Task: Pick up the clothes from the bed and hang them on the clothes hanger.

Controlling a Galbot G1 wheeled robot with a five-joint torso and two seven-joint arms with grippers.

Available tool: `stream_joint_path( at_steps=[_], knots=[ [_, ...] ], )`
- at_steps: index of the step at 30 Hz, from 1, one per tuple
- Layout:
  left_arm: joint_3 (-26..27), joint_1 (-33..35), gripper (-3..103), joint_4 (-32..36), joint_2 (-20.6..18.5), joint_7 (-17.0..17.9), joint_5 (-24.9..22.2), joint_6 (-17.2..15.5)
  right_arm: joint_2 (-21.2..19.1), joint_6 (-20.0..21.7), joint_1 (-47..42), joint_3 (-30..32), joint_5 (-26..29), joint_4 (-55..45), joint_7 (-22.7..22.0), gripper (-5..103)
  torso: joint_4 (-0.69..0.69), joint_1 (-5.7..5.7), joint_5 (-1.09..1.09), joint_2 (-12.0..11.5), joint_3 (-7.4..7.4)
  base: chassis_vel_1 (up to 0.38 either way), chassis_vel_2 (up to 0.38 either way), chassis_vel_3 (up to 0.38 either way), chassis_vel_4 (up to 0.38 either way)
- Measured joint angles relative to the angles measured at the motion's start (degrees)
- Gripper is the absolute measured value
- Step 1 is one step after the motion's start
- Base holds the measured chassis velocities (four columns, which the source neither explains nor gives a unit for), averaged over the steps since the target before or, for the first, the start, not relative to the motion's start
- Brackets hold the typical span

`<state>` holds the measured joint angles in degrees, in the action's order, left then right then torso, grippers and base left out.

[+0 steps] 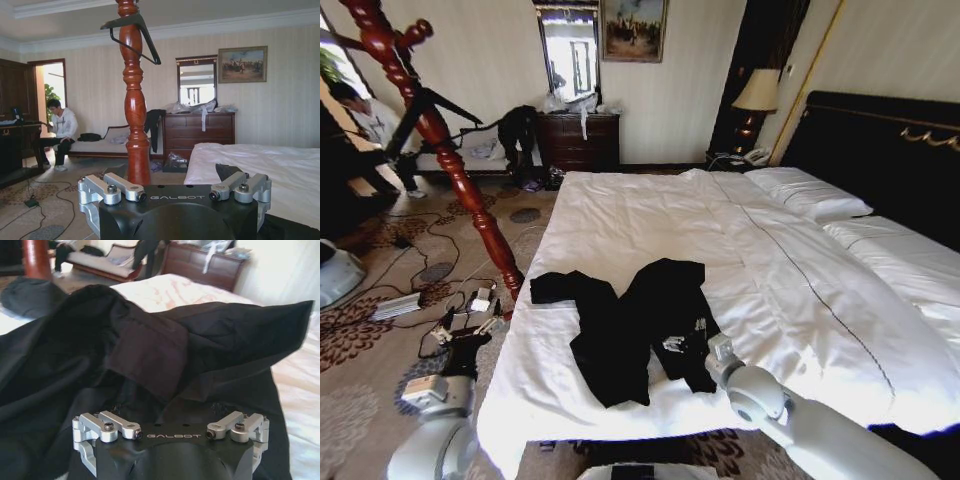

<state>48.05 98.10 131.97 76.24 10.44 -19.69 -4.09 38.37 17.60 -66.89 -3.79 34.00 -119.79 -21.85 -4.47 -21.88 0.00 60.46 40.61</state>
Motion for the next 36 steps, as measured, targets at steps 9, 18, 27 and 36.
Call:
stream_joint_path(
  at_steps=[9, 18, 27, 36],
  knots=[
    [0.1, 0.3, 100, 0.4, -0.1, 0.0, 0.0, 0.0, 6.8, -3.8, 5.1, -1.5, 7.5, 5.4, -9.2, 102, 0.01, 0.0, -0.01, 0.0, 0.0, 0.0, 0.0, 0.0, 0.0],
    [-0.1, 0.1, 100, 0.4, 0.2, 0.0, 0.0, 0.0, 8.0, -9.9, 5.9, 0.6, 14.8, 5.9, -10.7, 71, 0.0, 0.0, -0.01, 0.0, 0.0, 0.0, 0.0, 0.0, 0.0],
    [0.0, 0.0, 100, 0.4, 0.1, 0.0, 0.0, 0.0, 7.8, -13.3, 5.9, 1.5, 13.3, 6.5, -5.5, 38, 0.01, 0.0, -0.01, 0.0, 0.0, 0.0, 0.0, 0.0, 0.0],
    [0.2, 0.3, 100, 0.4, -0.2, 0.0, -0.1, 0.1, 8.0, -19.2, 6.6, 1.3, 11.5, 8.8, 3.0, 11, 0.01, 0.0, 0.0, 0.0, 0.0, 0.0, 0.0, 0.0, 0.0]
  ],
)
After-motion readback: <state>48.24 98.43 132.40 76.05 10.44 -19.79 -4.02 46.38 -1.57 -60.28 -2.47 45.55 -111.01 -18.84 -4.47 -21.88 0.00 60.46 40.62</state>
